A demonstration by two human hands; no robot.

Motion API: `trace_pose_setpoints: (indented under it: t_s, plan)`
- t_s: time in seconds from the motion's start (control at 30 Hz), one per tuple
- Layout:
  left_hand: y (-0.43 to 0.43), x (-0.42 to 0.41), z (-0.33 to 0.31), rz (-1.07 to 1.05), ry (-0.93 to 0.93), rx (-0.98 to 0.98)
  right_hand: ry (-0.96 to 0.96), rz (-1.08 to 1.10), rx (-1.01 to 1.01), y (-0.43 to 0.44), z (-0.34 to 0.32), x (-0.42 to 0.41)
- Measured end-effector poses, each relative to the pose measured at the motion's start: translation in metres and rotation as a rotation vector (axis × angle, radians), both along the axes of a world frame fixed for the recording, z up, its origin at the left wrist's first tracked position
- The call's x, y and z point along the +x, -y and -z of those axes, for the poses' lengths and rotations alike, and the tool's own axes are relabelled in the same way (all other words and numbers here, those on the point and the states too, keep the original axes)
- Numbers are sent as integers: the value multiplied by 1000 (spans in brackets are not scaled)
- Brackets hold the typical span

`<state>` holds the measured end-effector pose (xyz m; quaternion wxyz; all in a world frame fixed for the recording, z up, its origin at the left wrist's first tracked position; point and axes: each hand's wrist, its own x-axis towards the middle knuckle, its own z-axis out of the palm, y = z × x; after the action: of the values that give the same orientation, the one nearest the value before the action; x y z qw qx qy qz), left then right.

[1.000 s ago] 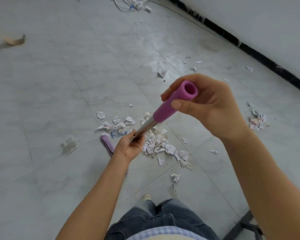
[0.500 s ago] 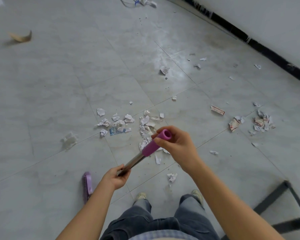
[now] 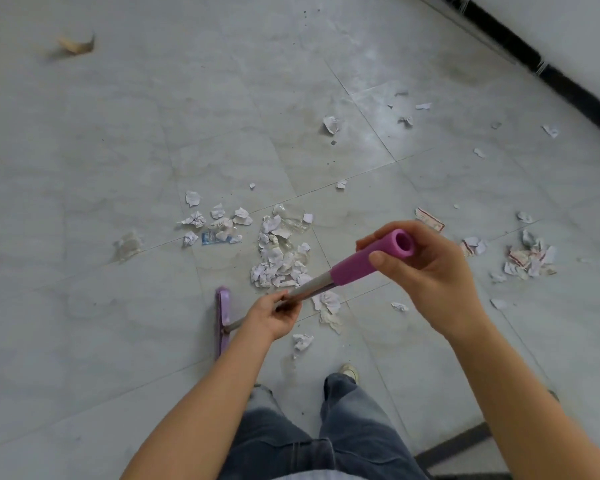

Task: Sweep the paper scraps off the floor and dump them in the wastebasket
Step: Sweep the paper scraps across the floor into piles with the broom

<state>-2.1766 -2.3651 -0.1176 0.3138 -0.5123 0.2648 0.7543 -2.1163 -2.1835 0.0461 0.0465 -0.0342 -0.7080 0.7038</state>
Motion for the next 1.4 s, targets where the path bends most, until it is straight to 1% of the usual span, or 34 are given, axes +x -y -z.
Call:
trace_pose_setpoints:
  t_s: [0.07,0.17,0.33,0.4,0.53,0.63,0.73,0.9,1.03,1.17,1.3,1.4]
  plan:
    - [-15,3,-11,5,-13,-6,-21,-21,-37,-21,-10,-1]
    - [-17,11,-16,-18,23,-60,2,-31,-38,-38,-5,-9]
    - [-2,33,6,-163,127,-129,159,-129,-71,-28,27,-18]
    - [-3,40,15,-222,135,-119,192,-174,-70,-24,32,-21]
    - [-26,42,21,-299,48,-5,143,-272,-107,-24,22,-38]
    - [-55,30,13,-389,-55,123,68,-262,-85,-37,2,-61]
    - [-73,12,3,-460,-142,258,-21,-321,-11,-49,-23,-78]
    - [-71,-17,-9,-555,-279,366,-169,-508,130,-31,-62,-87]
    - [-50,-41,-28,-514,-335,369,-242,-538,176,-9,-77,-89]
    - [-14,-62,-35,-416,-337,307,-241,-494,149,15,-81,-91]
    - [37,-81,-40,-315,-341,228,-219,-383,49,51,-77,-103]
    - [87,-92,-36,-240,-314,134,-187,-296,14,92,-61,-111]
